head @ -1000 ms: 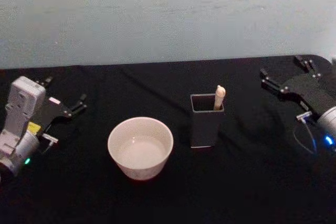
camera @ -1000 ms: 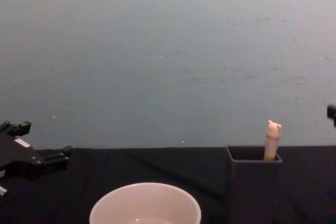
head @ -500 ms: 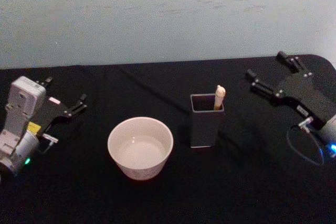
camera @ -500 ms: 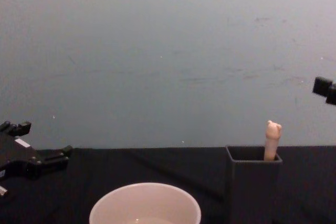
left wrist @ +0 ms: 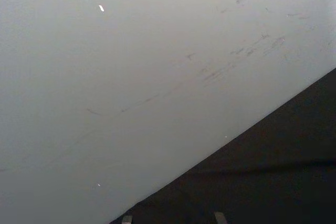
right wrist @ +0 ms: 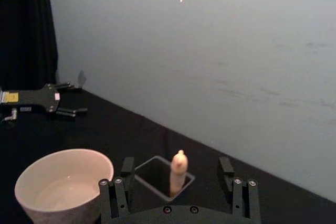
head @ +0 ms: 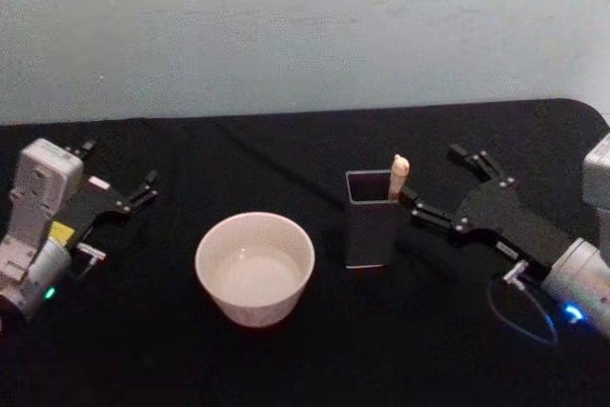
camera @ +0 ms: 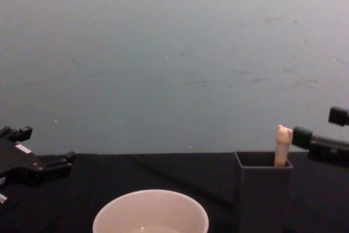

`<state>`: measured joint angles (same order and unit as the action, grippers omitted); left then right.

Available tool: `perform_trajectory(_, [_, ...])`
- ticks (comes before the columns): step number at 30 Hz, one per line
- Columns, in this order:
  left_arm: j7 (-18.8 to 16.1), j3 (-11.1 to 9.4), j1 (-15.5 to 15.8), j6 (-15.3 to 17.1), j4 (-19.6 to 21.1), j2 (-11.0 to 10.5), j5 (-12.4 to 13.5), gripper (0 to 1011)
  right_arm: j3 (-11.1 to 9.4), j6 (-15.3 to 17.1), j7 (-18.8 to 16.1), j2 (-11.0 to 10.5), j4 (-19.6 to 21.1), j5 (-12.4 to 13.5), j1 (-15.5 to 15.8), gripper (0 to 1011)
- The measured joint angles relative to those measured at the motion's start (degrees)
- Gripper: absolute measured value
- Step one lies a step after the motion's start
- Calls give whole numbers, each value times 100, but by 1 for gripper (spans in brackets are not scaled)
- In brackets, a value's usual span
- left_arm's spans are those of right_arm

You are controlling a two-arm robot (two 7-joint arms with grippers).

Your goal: Pick up the stirring spoon with one hand, stir inside the cup, then place it back in its original position.

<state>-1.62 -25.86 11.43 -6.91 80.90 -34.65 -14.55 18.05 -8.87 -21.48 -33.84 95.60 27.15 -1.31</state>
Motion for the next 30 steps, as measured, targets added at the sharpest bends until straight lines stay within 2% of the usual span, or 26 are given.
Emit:
perform_trajectory(9, [0,0,0,0,0,0,0,1001,119,224,-22,315,-264,-203,-195,1002])
perform_trajectory(30, [0,0,0,0,0,0,0,1001,107,629,21,901,-762,-555,-599,1002])
